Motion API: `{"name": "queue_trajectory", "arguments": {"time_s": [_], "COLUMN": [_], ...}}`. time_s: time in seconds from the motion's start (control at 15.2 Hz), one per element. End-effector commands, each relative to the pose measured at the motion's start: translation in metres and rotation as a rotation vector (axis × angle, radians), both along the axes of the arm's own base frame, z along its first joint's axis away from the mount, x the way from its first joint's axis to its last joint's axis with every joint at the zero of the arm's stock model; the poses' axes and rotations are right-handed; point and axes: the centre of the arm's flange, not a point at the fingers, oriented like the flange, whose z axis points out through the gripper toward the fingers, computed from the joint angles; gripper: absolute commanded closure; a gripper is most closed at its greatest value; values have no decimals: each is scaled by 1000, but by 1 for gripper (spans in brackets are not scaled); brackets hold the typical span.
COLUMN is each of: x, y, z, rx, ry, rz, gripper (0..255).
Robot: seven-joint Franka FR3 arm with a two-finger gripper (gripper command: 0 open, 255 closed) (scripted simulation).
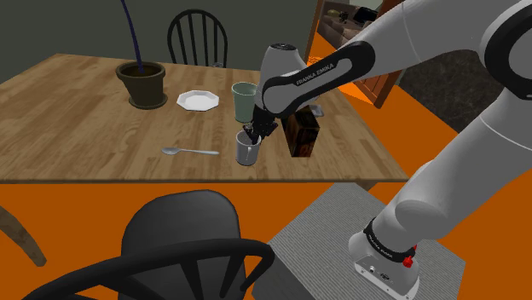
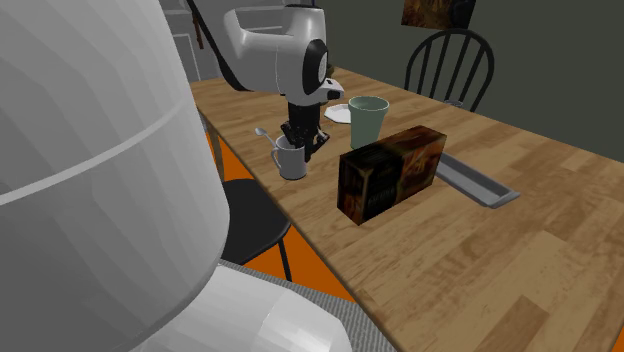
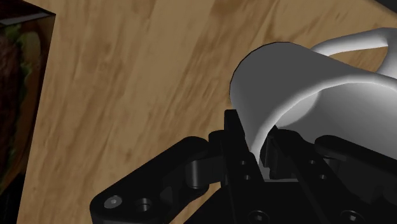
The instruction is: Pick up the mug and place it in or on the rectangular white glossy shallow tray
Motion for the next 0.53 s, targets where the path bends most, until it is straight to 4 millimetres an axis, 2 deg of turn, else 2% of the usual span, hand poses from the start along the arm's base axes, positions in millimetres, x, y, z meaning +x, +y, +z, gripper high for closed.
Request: {"name": "queue_trajectory", "arguments": {"time_s": [0.0,0.07,0.46], "x": [0,0,0], "y": [0,0,0], "z": [0,0,32], "rx": [0,0,0], "ry": [0,0,0], "rz": [0,0,0], "gripper": [255,255,255]}}
